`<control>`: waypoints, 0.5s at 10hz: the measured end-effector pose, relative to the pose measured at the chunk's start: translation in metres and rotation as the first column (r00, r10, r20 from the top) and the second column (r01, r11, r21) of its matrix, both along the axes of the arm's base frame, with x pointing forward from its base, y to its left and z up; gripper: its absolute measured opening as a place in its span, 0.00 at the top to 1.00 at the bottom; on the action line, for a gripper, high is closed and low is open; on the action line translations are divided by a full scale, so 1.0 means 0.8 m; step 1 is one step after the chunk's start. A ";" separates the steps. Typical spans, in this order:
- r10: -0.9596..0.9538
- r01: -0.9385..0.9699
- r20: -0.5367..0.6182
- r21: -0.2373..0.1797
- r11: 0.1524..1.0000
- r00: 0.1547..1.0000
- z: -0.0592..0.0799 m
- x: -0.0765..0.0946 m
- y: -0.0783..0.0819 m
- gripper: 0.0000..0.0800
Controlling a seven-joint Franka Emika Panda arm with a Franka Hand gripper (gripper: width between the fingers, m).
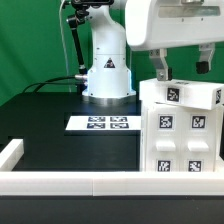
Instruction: Assemble cabinet
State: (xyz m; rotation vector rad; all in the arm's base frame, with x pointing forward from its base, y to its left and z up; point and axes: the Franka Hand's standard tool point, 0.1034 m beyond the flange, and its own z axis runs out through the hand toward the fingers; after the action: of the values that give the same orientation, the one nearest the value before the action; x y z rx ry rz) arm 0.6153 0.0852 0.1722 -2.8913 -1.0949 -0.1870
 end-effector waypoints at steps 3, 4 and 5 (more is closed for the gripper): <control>0.043 -0.043 -0.009 -0.010 0.999 0.999 -0.015 -0.002 -0.003 0.00; 0.030 -0.031 -0.018 -0.011 0.999 0.999 -0.021 -0.004 -0.003 0.00; 0.026 -0.026 -0.027 -0.012 1.000 0.999 -0.028 -0.006 -0.003 0.00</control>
Offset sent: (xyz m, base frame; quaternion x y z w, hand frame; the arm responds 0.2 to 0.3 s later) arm 0.0008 0.0049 -0.0159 0.0134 0.0015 0.0365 0.9992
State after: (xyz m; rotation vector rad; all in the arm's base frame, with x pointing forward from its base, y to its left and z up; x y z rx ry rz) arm 0.6106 0.0825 0.1502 -2.8800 -1.1333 -0.1407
